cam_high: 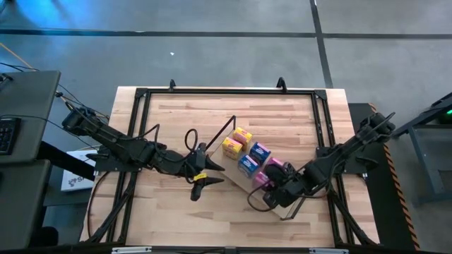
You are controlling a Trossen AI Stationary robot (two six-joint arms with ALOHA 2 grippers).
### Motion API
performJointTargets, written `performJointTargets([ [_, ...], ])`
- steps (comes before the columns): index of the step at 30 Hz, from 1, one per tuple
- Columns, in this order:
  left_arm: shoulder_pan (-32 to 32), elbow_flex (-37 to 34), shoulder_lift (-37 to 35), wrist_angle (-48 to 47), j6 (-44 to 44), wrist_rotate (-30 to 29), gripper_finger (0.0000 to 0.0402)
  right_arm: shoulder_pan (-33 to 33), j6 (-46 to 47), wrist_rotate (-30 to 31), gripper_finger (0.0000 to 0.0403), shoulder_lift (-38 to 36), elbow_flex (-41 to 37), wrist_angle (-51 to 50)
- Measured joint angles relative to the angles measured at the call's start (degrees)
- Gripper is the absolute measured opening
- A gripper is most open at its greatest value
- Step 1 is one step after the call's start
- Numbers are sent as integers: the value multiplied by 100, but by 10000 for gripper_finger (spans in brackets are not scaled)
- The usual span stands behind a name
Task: Stack cereal on shelf
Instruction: Put the bottom left purple cereal box on the shelf, then return to Home Position
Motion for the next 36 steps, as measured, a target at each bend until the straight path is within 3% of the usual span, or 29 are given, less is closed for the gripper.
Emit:
performJointTargets([
  [17, 2, 0, 0, 1, 0, 2, 161, -9, -334, 19, 136, -30, 0, -233],
  [27, 4, 0, 0, 0, 0, 4, 161, -13, -473, -268, 247, -55, 0, -222],
  [36, 9, 1, -29, 2, 3, 4, 161, -22, -670, -628, 261, -540, 0, -362],
])
